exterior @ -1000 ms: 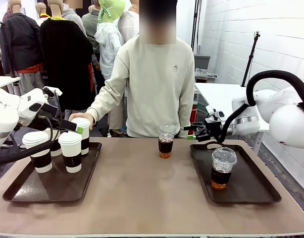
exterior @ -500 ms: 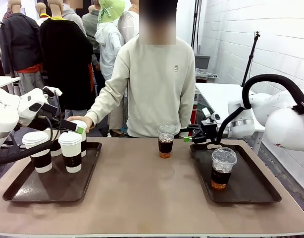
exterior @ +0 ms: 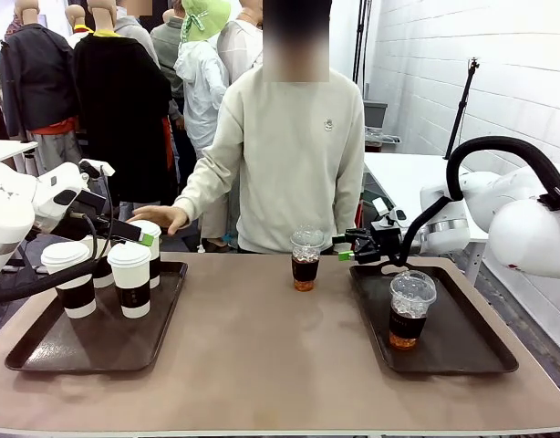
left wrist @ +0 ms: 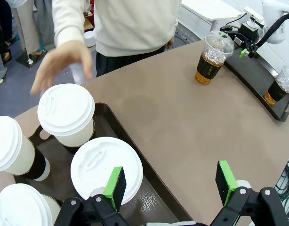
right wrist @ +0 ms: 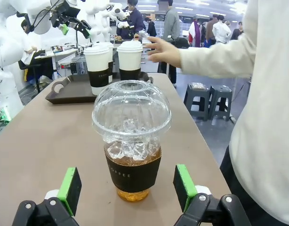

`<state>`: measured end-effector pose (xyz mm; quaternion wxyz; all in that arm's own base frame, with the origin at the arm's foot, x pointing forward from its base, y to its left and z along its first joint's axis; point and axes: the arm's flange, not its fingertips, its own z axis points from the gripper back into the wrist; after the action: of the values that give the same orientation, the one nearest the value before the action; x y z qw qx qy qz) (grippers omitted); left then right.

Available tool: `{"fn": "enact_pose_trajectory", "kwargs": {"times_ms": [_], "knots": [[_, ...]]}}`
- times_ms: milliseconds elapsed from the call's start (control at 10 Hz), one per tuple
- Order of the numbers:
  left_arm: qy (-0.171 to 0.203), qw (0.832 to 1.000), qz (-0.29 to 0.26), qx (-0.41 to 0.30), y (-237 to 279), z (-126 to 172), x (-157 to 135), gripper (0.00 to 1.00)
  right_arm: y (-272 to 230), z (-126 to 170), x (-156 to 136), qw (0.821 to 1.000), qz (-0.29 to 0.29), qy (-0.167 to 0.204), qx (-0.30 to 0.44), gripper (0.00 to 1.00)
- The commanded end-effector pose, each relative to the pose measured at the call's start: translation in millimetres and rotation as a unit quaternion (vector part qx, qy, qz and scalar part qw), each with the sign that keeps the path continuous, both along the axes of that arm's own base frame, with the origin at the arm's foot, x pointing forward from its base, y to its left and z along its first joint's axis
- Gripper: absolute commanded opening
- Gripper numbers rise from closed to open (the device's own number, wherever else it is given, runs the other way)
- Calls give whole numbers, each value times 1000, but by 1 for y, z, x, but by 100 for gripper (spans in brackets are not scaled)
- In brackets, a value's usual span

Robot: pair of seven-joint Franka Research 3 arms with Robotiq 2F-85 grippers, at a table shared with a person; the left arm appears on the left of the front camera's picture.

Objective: Distribute the coffee onto the tray.
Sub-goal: Pick up another iced Americano from the middle of the table and place it on the right Handle tray.

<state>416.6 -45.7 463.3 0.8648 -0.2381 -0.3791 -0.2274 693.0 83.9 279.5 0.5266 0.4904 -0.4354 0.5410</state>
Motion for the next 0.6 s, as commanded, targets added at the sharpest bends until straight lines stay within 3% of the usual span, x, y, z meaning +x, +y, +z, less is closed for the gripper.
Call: {"fn": "enact_pose_trajectory", "kwargs": {"times_ms": [0,500], "knots": [[1,1000,-3,7,2,3,0,100,5,-6,3,1000,-12,2,5,100],[1,1000,-3,7,2,3,0,100,24,-29,6,999,-29,-1,21,100]]}}
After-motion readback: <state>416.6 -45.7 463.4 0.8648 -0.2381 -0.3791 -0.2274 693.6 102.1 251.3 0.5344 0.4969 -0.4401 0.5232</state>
